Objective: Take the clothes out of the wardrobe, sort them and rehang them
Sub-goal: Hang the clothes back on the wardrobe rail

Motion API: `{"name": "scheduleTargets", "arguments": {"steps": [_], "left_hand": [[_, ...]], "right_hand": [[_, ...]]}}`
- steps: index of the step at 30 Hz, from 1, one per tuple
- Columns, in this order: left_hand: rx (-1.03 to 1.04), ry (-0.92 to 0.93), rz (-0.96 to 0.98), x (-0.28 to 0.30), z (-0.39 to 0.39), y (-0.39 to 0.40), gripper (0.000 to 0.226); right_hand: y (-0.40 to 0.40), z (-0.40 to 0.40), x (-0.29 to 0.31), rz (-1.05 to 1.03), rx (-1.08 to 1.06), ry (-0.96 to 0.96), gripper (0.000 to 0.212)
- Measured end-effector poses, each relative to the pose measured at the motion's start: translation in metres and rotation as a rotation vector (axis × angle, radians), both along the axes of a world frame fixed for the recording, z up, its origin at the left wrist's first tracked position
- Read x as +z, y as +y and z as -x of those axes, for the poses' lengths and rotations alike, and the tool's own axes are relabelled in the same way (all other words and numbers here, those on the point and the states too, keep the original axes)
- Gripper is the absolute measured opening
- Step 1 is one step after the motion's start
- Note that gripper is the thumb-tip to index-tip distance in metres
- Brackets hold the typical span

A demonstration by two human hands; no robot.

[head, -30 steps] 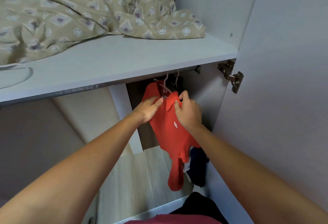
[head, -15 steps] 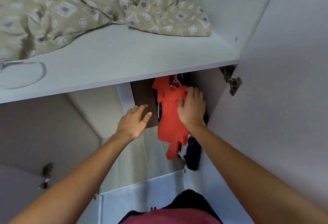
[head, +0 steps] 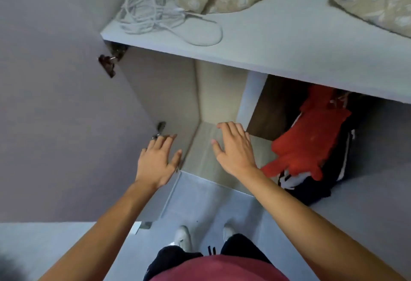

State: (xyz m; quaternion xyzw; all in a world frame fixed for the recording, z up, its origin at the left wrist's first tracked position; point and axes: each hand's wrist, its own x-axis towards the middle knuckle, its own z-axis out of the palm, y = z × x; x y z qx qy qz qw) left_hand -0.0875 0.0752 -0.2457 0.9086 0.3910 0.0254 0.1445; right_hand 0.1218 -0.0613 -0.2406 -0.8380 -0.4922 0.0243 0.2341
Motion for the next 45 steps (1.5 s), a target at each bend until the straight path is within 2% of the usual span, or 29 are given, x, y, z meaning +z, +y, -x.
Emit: {"name": "scheduleTargets", "arguments": {"steps": [6, 13, 20, 27, 32, 40, 45], "left_hand": [[0.406, -0.027, -0.101, 0.024, 0.125, -0.059, 0.063], [0.923, -0.086, -0.177, 0.038, 0.275, -0.162, 0.062], [1.363, -0.179, -0.239, 0.045, 0.431, -0.248, 0.063], [1.56, -0.192, -0.196, 0.022, 0.573, -0.293, 0.065], [1.65, -0.235, -0.207, 0.019, 0.635, -0.294, 0.063], [1.724, -0.265, -0.17, -0.004, 0.709, -0.217, 0.061], [1.768, -0.159, -0.144, -0.013, 0.779, -0.139, 0.064]], "right_hand": [[0.037, 0.093, 0.001, -0.029, 0.487, 0.066, 0.042], [0.049, 0.251, 0.015, -0.035, 0.969, 0.12, 0.043], [0.046, 0.437, 0.029, 0.0, 1.314, 0.148, 0.046], [0.047, 0.611, 0.031, 0.022, 1.497, 0.11, 0.051], [0.059, 0.69, 0.036, 0.057, 1.575, 0.089, 0.052], [0.15, 0.795, 0.022, 0.061, 1.637, 0.075, 0.051], [0.249, 0.875, 0.003, 0.069, 1.667, 0.128, 0.053]]}}
